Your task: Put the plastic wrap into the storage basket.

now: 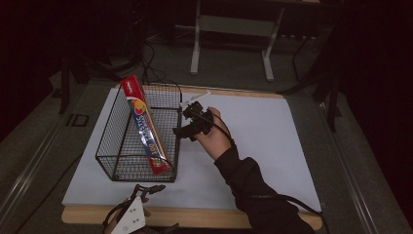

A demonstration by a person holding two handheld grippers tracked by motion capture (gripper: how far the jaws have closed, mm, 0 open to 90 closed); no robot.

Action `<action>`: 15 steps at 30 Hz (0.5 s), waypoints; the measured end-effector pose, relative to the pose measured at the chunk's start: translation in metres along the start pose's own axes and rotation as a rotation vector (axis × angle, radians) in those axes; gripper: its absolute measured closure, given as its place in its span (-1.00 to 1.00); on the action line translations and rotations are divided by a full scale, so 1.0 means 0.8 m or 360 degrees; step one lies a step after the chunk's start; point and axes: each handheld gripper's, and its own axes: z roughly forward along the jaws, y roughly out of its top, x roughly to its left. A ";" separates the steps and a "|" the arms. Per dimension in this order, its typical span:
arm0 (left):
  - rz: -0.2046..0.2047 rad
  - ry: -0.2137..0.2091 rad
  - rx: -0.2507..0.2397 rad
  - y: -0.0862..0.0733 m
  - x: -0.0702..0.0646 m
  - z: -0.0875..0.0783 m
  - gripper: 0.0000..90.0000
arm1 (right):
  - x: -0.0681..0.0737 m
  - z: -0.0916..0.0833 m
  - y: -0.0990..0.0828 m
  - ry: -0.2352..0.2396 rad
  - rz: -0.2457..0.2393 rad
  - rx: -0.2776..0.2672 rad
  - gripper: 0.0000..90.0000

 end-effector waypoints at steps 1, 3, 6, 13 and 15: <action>0.0000 -0.0001 -0.0001 0.000 0.000 0.000 -1.00 | -0.003 -0.002 -0.004 0.0001 0.0004 -0.0004 -0.69; 0.0005 -0.0005 0.0001 0.000 0.000 0.001 -1.00 | -0.006 -0.005 -0.011 -0.0013 0.0011 -0.0013 -0.69; 0.0007 -0.0009 0.0005 0.000 0.000 0.001 -1.00 | -0.012 -0.008 -0.022 -0.0022 0.0007 -0.0018 -0.69; 0.0004 -0.0013 0.0007 0.000 0.000 0.003 -1.00 | -0.022 -0.011 -0.050 -0.0014 0.0022 -0.0041 -0.69; 0.0005 -0.0013 0.0008 0.000 0.000 0.003 -1.00 | -0.024 -0.010 -0.058 -0.0017 0.0019 -0.0039 -0.70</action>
